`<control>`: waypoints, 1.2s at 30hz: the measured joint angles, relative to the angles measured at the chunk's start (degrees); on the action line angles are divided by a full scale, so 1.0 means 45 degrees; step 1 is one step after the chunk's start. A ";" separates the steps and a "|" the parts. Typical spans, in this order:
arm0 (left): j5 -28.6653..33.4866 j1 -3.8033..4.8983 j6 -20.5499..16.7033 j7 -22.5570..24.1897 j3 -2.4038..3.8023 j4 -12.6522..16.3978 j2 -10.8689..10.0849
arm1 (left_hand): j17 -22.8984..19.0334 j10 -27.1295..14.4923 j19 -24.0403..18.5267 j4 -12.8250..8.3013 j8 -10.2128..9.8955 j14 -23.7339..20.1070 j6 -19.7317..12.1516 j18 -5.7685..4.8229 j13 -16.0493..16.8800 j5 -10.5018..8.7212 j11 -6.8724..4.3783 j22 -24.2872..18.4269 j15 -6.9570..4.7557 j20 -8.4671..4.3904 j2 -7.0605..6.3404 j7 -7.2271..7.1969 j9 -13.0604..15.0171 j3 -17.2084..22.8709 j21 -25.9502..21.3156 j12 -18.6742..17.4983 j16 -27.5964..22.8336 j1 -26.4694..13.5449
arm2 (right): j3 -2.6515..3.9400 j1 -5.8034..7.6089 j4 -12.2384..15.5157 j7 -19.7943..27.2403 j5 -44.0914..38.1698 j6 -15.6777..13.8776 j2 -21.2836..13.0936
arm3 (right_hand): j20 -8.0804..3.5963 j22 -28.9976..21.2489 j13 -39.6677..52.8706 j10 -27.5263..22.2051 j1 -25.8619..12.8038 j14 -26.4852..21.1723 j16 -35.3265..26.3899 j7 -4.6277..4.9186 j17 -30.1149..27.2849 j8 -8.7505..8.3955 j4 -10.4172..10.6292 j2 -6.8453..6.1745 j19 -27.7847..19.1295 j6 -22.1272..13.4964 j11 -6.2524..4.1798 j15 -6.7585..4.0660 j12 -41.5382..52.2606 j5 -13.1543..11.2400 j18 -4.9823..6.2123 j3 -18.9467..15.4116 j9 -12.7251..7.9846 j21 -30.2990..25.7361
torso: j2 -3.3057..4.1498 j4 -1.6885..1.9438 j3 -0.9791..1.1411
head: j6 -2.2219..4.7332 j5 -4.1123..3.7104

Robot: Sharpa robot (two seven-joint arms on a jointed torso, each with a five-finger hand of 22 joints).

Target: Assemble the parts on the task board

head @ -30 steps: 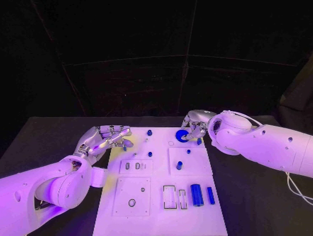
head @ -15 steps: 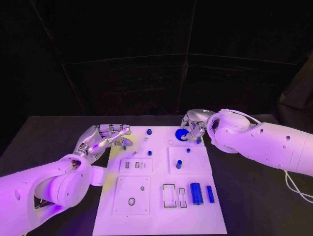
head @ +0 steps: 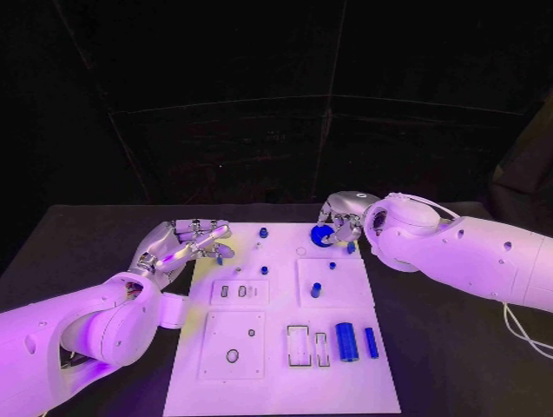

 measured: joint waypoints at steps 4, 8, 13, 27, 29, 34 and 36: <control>0.0000 0.0000 0.0003 -0.0002 0.0000 0.0000 0.0002 | -0.0001 0.0000 0.0000 0.0000 0.0000 0.0000 0.0000 0.0000 0.0001 0.0000 0.0000 0.0000 0.0000 0.0000 0.0000 0.0000 0.0000 0.0000 0.0000 0.0000 0.0000 0.0000 | -0.0004 -0.0009 0.0267 0.0116 -0.0163 -0.0461 -0.0037 | -0.0070 0.0157 0.0143 0.0094 -0.0029 -0.0003 0.0022 0.0004 0.0014 0.0002 0.0017 0.0029 0.0070 0.0005 -0.0094 -0.0004 0.0099 -0.0004 0.0001 0.0277 -0.0065 0.0018 | -0.0001 0.0001 0.0000 | 0.0000 0.0021; -0.0001 0.0000 0.0005 -0.0005 0.0000 0.0000 0.0003 | -0.0002 0.0000 0.0000 0.0001 0.0000 0.0000 0.0000 0.0000 0.0001 0.0000 0.0000 0.0001 0.0000 0.0000 0.0000 0.0000 0.0000 0.0000 0.0000 0.0000 0.0000 0.0000 | -0.0003 -0.0008 0.0667 0.0230 -0.0290 -0.0947 -0.0119 | -0.0070 0.0216 0.0218 0.0164 -0.0368 -0.0049 0.0028 0.0006 0.0014 0.0003 0.0088 -0.0006 0.0070 0.0006 -0.0069 -0.0051 0.0138 -0.0008 0.0000 0.0452 -0.0066 0.0054 | -0.0007 0.0001 0.0000 | 0.0000 0.0052; -0.0002 0.0000 0.0007 -0.0009 0.0000 0.0007 0.0004 | -0.0002 0.0000 0.0000 0.0001 0.0000 0.0000 0.0000 -0.0001 0.0002 0.0000 0.0000 0.0001 0.0000 0.0000 0.0000 0.0000 0.0000 0.0000 0.0000 0.0000 0.0000 0.0000 | 0.0001 -0.0004 0.1163 0.0280 -0.0408 -0.1387 -0.0155 | -0.0070 0.0216 0.0201 0.0165 -0.0550 -0.0050 0.0028 0.0007 -0.0010 0.0006 0.0154 -0.0103 0.0070 0.0008 -0.0069 -0.0051 0.0138 -0.0010 0.0001 0.0520 -0.0065 0.0054 | -0.0013 0.0001 -0.0005 | 0.0022 0.0067; -0.0012 0.0000 0.0010 -0.0016 0.0000 0.0083 -0.0014 | 0.0014 0.0000 0.0000 -0.0049 0.0000 0.0000 0.0000 0.0000 0.0003 0.0000 0.0000 0.0002 0.0000 0.0000 0.0000 0.0000 0.0000 0.0051 0.0000 0.0000 0.0000 0.0000 | -0.0077 0.0000 0.1070 0.0230 -0.0653 -0.1722 0.1589 | -0.0069 0.0214 0.0143 0.0164 -0.0633 -0.0049 0.0029 0.0000 -0.0086 0.0001 0.0190 -0.0155 0.0069 0.0021 -0.0068 -0.0050 0.0071 -0.0076 -0.0001 0.0623 -0.0065 0.0053 | -0.0015 0.0032 -0.0022 | 0.0023 0.0186; -0.0012 0.0000 0.0010 -0.0016 0.0000 0.0095 -0.0023 | 0.0014 0.0000 0.0000 -0.0049 0.0000 0.0000 0.0000 0.0000 0.0003 0.0000 0.0000 0.0002 0.0000 0.0000 0.0000 0.0000 0.0000 0.0051 0.0000 0.0000 0.0000 0.0000 | -0.0102 -0.0005 0.0949 0.0227 -0.0696 -0.1711 0.1847 | -0.0069 0.0214 0.0139 0.0163 -0.0651 -0.0048 0.0028 0.0007 -0.0100 -0.0030 0.0190 -0.0138 0.0069 0.0053 -0.0068 -0.0049 0.0021 -0.0077 -0.0001 0.0623 -0.0065 0.0053 | -0.0011 0.0033 -0.0021 | 0.0022 0.0220; -0.0014 0.0000 0.0010 -0.0016 0.0001 0.0120 -0.0036 | 0.0013 0.0000 0.0000 -0.0049 0.0000 0.0000 0.0000 0.0000 0.0004 0.0000 0.0000 0.0002 0.0000 0.0000 0.0000 0.0000 0.0000 0.0051 0.0000 0.0000 0.0000 0.0000 | -0.0170 -0.0042 0.0582 0.0180 -0.0813 -0.1619 0.2372 | -0.0069 0.0213 0.0118 0.0163 -0.0823 -0.0048 0.0028 0.0003 -0.0135 -0.0069 0.0190 -0.0170 0.0068 0.0103 -0.0067 -0.0048 -0.0028 -0.0080 0.0001 0.0691 -0.0065 0.0053 | -0.0001 0.0026 -0.0016 | -0.0023 0.0242; -0.0014 0.0000 0.0010 -0.0016 0.0001 0.0123 -0.0041 | 0.0013 0.0000 0.0000 -0.0049 0.0000 0.0000 0.0000 0.0000 0.0004 0.0000 0.0000 0.0003 0.0000 0.0000 0.0000 0.0000 0.0000 0.0051 0.0000 0.0000 0.0000 0.0000 | -0.0194 -0.0060 0.0373 0.0137 -0.0864 -0.1559 0.2578 | -0.0069 0.0213 0.0118 0.0162 -0.0823 -0.0048 0.0029 0.0002 -0.0135 -0.0071 0.0190 -0.0171 0.0069 0.0106 -0.0067 -0.0048 -0.0028 -0.0081 0.0000 0.0691 -0.0065 0.0053 | 0.0000 0.0013 -0.0013 | -0.0049 0.0249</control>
